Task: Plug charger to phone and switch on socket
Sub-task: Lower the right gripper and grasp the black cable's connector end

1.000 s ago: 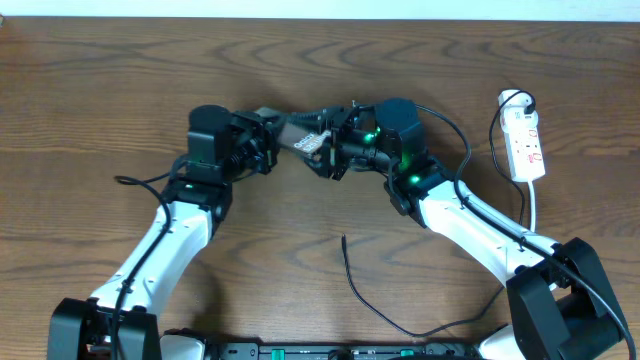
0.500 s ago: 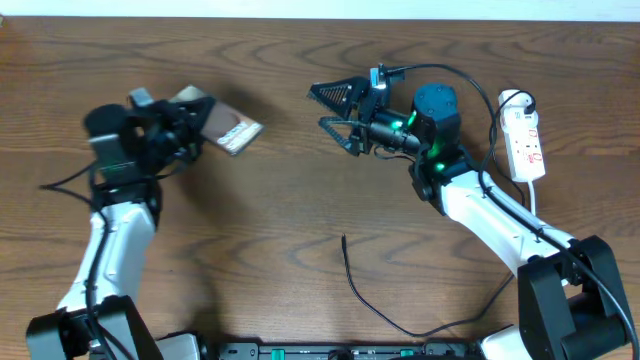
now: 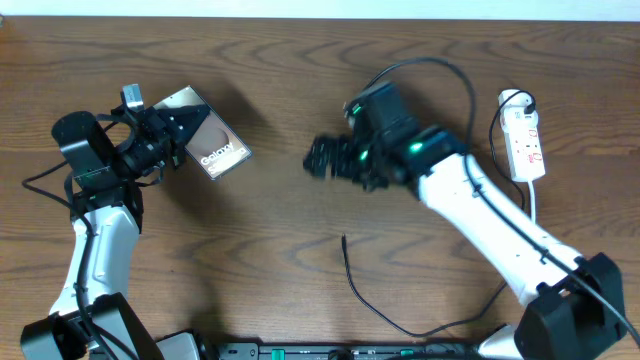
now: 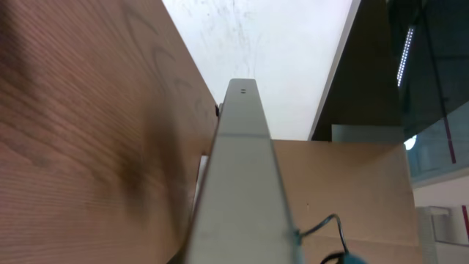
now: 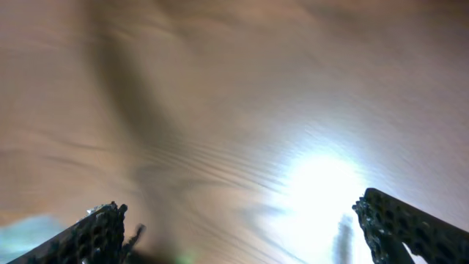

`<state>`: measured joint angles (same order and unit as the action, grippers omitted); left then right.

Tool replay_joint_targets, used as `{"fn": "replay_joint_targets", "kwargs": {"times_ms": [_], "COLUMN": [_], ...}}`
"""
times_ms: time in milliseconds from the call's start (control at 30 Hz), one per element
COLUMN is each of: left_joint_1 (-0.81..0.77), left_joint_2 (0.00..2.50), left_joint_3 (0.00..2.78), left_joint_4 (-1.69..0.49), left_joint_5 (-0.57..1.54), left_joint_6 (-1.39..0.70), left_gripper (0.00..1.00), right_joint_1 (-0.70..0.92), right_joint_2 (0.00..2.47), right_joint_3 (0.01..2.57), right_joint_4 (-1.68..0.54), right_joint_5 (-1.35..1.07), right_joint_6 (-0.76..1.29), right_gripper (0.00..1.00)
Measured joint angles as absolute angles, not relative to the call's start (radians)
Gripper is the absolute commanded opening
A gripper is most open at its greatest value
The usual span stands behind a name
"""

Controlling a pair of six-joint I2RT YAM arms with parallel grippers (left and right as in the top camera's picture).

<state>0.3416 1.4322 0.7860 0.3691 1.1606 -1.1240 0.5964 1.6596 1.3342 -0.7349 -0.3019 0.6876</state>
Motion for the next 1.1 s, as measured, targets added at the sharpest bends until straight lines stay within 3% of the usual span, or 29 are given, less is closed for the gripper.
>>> {"fn": "replay_joint_targets", "kwargs": {"times_ms": [167, 367, 833, 1100], "left_joint_1": [0.342, 0.342, 0.342, 0.342], "left_joint_2": [1.433, 1.432, 1.433, 1.433], "left_joint_3": [0.786, 0.786, 0.786, 0.786], "left_joint_4": [0.369, 0.369, 0.369, 0.369], "left_joint_5": [1.171, 1.173, 1.173, 1.173], "left_joint_6": [-1.11, -1.097, -1.091, -1.091], "left_gripper": [0.07, 0.07, 0.07, 0.07], "right_joint_1": [0.772, 0.861, 0.862, 0.878], "right_joint_2": [1.662, 1.663, 1.666, 1.722], "right_joint_3": [1.322, 1.22, 1.024, 1.017], "right_joint_4": [-0.871, -0.826, -0.73, -0.696], "right_joint_5": [-0.04, 0.084, 0.01, -0.013], "right_joint_6": [0.706, 0.817, 0.911, 0.933], "right_gripper": [0.99, 0.99, 0.99, 0.92]}}
